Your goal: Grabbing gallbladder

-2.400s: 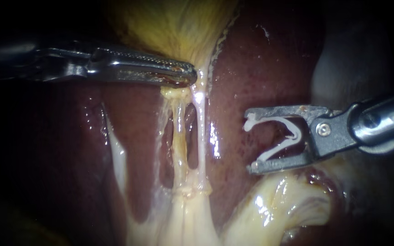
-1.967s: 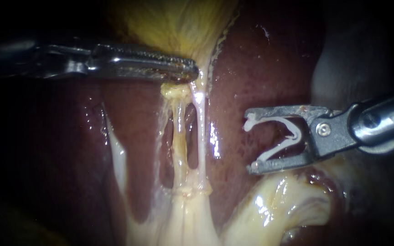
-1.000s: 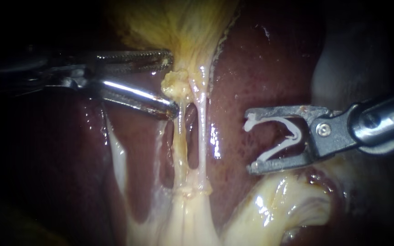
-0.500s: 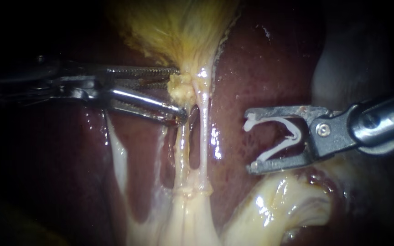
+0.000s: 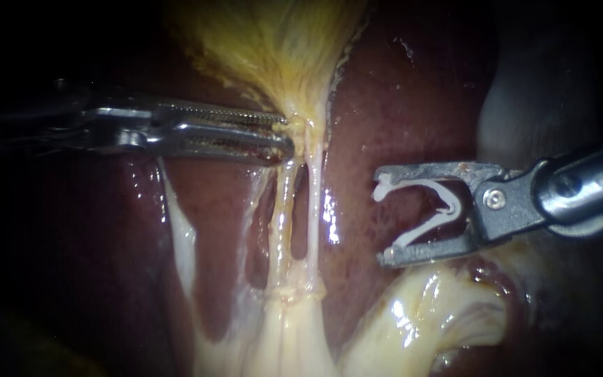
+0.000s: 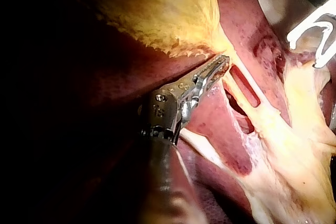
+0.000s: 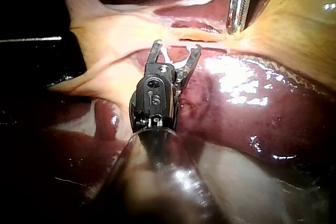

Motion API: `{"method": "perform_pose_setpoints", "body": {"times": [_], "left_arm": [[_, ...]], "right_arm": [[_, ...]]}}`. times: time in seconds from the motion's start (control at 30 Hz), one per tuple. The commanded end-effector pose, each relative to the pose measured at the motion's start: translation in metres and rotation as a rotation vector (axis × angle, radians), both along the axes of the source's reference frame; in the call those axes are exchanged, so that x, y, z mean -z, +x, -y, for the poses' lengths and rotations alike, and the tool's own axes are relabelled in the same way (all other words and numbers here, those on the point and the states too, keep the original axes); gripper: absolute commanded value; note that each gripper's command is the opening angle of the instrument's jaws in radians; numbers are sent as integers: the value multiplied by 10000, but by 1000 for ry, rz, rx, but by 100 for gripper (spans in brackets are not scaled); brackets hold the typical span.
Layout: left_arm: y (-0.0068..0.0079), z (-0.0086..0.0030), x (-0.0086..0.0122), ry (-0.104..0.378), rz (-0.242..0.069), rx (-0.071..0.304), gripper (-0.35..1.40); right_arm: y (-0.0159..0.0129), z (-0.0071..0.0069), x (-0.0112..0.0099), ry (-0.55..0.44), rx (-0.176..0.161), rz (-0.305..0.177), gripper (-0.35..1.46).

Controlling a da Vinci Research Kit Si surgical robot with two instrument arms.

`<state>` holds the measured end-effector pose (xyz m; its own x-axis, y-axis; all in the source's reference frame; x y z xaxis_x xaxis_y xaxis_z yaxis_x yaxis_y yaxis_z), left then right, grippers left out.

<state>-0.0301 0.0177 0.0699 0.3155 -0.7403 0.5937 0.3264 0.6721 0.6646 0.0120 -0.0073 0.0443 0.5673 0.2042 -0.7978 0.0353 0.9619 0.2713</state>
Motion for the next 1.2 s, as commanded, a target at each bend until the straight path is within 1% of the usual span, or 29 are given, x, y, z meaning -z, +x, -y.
{"method": "perform_pose_setpoints", "body": {"times": [0.03, 0.13, 0.23, 0.3, 0.47, 0.57, 0.67, 0.8, 0.97, 1.03, 1.2], "left_arm": [[0, 0, 1, 6, 2, 3, -35], [2, 1, 2, 13, -2, 2, -35], [5, 2, 5, 29, -16, -3, -35], [7, 1, 8, 37, -20, -4, -35], [8, -3, 17, 47, -19, 1, -35], [10, -2, 19, 47, -19, 1, -35], [15, -2, 22, 52, -19, 3, -35], [29, -5, 32, 57, -23, 13, -35], [50, -15, 45, 56, -32, 29, -35], [56, -18, 50, 56, -38, 33, -35], [74, -30, 63, 56, -34, 57, -35]], "right_arm": [[0, 0, 0, 0, 0, 0, 50], [0, 0, 0, 0, 0, 0, 50], [0, 0, 0, 0, 0, 0, 50], [0, 0, 0, 0, 0, 0, 50], [0, 0, 0, 0, 0, 0, 50], [0, 0, 0, 0, 0, 0, 50], [0, 0, 0, 0, 0, 0, 50], [0, 0, 0, 0, 0, 0, 50], [0, 0, 0, 0, 0, 0, 50], [0, 0, 0, 0, 0, 0, 50], [0, 0, 0, 0, 0, 0, 50]]}}
